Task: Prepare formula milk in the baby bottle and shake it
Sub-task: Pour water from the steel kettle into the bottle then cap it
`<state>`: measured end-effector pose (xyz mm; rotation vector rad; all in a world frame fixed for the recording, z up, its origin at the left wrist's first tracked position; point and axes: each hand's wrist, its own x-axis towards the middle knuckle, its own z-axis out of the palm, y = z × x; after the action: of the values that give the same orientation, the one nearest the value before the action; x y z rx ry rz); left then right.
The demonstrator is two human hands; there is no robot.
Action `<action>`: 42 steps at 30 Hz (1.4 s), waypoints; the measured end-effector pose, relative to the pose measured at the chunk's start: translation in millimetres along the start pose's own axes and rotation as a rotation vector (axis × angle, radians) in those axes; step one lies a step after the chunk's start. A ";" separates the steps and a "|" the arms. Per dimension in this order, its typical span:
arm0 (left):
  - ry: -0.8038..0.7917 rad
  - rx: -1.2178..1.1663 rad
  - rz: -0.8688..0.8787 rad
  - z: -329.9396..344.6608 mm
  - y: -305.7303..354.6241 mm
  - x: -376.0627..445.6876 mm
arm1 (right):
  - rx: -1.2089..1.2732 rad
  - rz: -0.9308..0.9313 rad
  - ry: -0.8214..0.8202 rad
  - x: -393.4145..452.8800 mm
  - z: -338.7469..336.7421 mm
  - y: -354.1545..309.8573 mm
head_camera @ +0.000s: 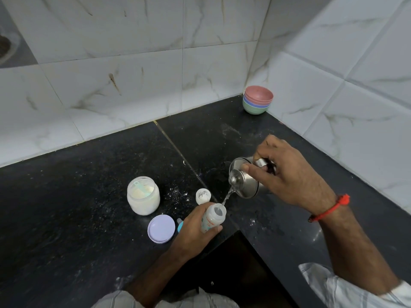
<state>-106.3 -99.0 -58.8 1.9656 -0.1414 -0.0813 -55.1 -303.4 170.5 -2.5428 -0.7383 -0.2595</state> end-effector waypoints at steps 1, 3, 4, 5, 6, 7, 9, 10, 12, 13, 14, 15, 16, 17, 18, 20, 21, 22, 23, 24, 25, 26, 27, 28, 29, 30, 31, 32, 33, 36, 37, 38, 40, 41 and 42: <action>0.002 0.000 0.000 -0.3 0.3 -0.1 | 0.000 0.005 -0.003 -0.3 0.7 0.2; 0.008 0.000 0.001 -0.6 1.2 -0.1 | -0.001 0.014 -0.005 -0.6 2.0 0.2; 0.010 0.002 0.003 -0.7 2.1 -0.1 | -0.003 0.016 -0.008 -0.8 2.7 0.6; 0.012 0.003 0.007 -0.8 3.0 0.0 | -0.004 0.017 -0.012 -0.6 3.4 1.0; 0.013 0.004 0.011 -0.9 3.9 0.2 | -0.004 0.017 -0.015 -0.5 4.2 1.3; 0.014 0.006 0.017 -1.2 4.8 0.4 | -0.002 0.017 -0.018 -0.5 5.1 1.9; 0.026 0.017 0.024 -1.8 7.5 0.4 | 0.003 0.015 -0.023 -0.4 7.4 4.0; 0.032 0.022 0.024 -2.3 9.2 0.2 | 0.006 0.013 -0.026 -0.6 8.9 5.2; 0.048 0.025 0.025 -3.6 13.1 -0.1 | 0.018 0.017 -0.029 -0.9 12.2 8.9; 0.053 0.022 0.025 -4.3 14.9 -0.1 | 0.026 0.021 -0.031 -1.0 13.7 10.9; 0.058 0.015 0.026 -4.8 16.8 0.2 | 0.036 0.024 -0.032 -1.2 15.1 12.9; 0.063 0.006 0.028 -5.5 18.6 0.7 | 0.049 0.027 -0.030 -1.4 16.6 14.9; 0.068 -0.005 0.029 -6.4 20.4 1.4 | 0.069 0.035 -0.023 -2.1 18.5 17.0; 0.074 -0.017 0.030 -7.3 22.0 2.1 | 0.099 0.048 -0.013 -3.2 20.8 19.5; 0.083 -0.027 0.034 -8.4 23.6 2.9 | 0.138 0.067 0.000 -4.6 23.6 22.4; 0.115 -0.029 0.045 -11.4 26.9 4.0 | 0.226 0.114 0.021 -8.5 30.8 29.5; 0.132 -0.028 0.050 -13.2 28.7 4.5 | 0.269 0.140 0.029 -10.5 34.8 33.6; 0.146 -0.028 0.054 -14.9 30.3 4.8 | 0.314 0.166 0.037 -12.7 39.0 37.8; 0.154 -0.025 0.056 -16.4 31.4 5.2 | 0.362 0.191 0.044 -14.8 43.0 42.1; 0.158 -0.019 0.057 -17.6 32.6 5.5 | 0.406 0.214 0.051 -16.9 46.3 45.6; 0.158 -0.011 0.055 -18.5 33.0 5.7 | 0.447 0.234 0.061 -18.9 49.3 48.8; 0.157 -0.005 0.048 -18.7 33.3 6.1 | 0.488 0.249 0.075 -20.9 52.1 51.7; 0.158 -0.002 0.038 -18.7 33.4 6.0 | 0.541 0.268 0.091 -22.8 55.2 54.8; 0.163 -0.001 0.028 -18.4 34.0 6.0 | 0.609 0.295 0.110 -24.8 58.9 58.4; 0.170 -0.002 0.018 -18.1 34.7 5.9 | 0.689 0.327 0.130 -26.9 63.4 62.3; 0.179 -0.006 0.007 -17.9 35.8 5.3 | 0.776 0.360 0.151 -29.1 69.8 67.4; 0.188 -0.009 -0.003 -18.1 36.7 4.8 | 0.871 0.396 0.176 -32.0 78.0 72.4; 0.197 -0.012 -0.011 -18.3 37.9 4.0 | 0.971 0.435 0.212 -35.6 87.4 77.3; 0.208 -0.016 -0.018 -18.4 38.5 3.5 | 1.063 0.483 0.256 -39.6 97.5 82.0; 0.241 -0.048 -0.051 -20.8 40.3 2.0 | 1.259 0.665 0.385 -50.7 131.7 97.9; 0.254 -0.055 -0.059 -22.2 41.1 1.3 | 1.274 0.719 0.424 -54.3 142.9 104.5; 0.269 -0.059 -0.064 -23.4 42.1 0.6 | 1.261 0.763 0.457 -58.0 153.1 111.0; 0.316 -0.065 -0.077 -27.3 44.4 -2.1 | 1.227 0.816 0.518 -64.0 171.3 123.7; 0.347 -0.072 -0.081 -29.9 45.1 -3.9 | 1.212 0.842 0.556 -65.4 178.2 128.0; 0.377 -0.079 -0.084 -33.1 45.1 -6.3 | 1.204 0.867 0.594 -65.7 183.1 131.1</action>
<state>-111.2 -85.2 -4.4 1.8722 0.1882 0.2252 -29.9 -340.2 -59.9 -1.2945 0.4008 -0.1627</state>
